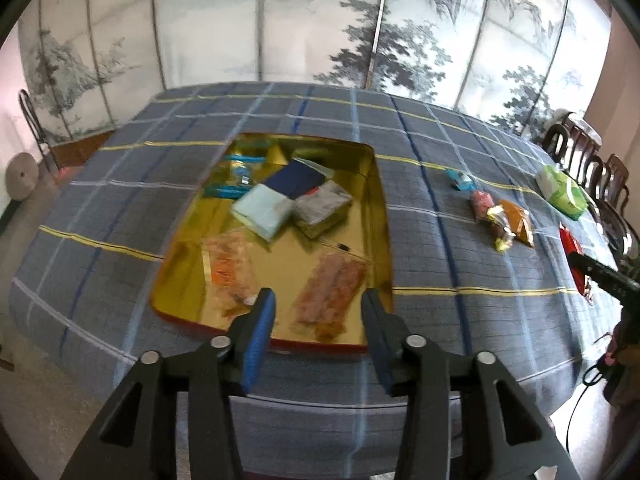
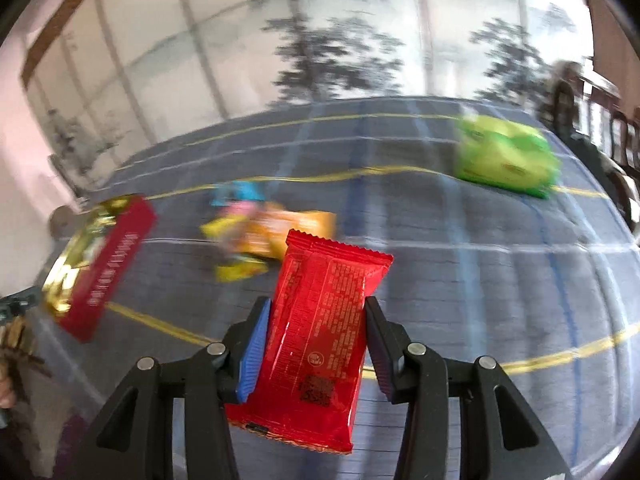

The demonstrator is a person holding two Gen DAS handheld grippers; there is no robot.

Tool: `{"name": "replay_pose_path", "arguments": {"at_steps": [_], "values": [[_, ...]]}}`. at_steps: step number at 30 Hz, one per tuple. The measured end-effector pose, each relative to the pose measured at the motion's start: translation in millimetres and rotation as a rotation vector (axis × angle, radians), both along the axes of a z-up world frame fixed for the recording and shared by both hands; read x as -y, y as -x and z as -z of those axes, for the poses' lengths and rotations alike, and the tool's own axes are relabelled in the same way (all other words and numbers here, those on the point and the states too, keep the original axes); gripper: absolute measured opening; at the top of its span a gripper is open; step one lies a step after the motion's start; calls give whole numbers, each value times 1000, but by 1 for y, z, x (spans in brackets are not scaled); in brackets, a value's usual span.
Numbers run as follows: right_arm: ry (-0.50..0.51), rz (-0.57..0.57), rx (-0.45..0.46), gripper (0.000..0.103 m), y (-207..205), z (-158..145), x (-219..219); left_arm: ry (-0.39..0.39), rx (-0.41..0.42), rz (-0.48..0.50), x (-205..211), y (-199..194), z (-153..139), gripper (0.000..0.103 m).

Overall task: Organize snacks
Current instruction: 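Carry the red packet into the gold tin and open the right tool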

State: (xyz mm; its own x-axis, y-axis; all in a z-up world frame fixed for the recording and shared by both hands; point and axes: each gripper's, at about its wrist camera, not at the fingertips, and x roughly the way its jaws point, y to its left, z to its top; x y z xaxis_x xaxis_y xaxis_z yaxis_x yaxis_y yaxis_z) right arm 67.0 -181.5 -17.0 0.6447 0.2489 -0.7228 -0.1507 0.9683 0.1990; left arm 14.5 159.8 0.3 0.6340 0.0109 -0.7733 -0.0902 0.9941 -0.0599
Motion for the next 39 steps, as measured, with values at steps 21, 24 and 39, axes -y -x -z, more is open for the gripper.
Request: {"name": "replay_pose_path", "arguments": {"at_steps": [21, 24, 39], "values": [[-120, -516, -70, 46, -44, -22, -287, -62, 20, -100, -46, 23, 1, 65], [-99, -546, -91, 46, -48, -11, -308, -77, 26, -109, -49, 24, 0, 66], [-4, -565, -123, 47, -55, 16, -355, -120, 13, -129, -61, 26, 7, 67]]}}
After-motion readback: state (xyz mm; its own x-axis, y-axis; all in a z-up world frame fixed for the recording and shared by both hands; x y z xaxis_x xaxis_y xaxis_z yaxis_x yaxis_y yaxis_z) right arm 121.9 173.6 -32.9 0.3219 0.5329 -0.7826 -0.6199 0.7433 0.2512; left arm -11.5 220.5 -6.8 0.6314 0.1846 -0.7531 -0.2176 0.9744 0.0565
